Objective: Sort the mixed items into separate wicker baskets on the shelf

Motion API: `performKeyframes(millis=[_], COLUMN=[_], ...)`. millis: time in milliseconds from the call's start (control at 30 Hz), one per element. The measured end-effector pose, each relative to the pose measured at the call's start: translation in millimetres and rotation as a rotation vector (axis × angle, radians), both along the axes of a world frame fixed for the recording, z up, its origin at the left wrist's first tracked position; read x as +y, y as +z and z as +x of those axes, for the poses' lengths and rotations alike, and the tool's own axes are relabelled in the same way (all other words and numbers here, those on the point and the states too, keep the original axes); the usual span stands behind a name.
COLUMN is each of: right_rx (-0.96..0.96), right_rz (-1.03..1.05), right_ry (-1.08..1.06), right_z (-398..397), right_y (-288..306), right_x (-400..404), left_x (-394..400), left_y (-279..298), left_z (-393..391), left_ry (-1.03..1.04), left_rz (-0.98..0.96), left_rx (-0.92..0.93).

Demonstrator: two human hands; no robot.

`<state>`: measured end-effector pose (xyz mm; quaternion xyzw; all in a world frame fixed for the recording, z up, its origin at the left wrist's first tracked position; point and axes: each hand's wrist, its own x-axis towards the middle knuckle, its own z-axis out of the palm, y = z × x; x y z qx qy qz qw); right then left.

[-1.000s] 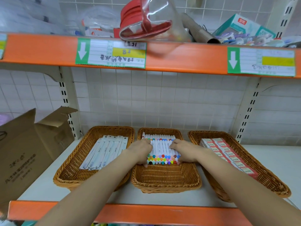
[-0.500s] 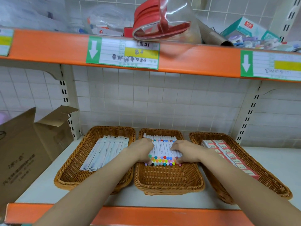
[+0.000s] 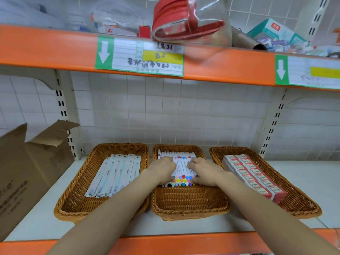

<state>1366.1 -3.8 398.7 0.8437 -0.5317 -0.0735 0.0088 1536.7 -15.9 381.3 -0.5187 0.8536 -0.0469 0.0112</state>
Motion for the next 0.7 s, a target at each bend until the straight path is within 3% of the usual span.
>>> performKeyframes(millis=[700], right_rx=[-0.007], right_rz=[0.03], right_ry=[-0.008], right_z=[-14.4], right_y=[5.9], right_x=[-4.3], left_x=[4.3], left_y=[4.0], left_z=[-29.9], left_ry=[0.012], left_rz=[-0.001], left_rx=[0.085])
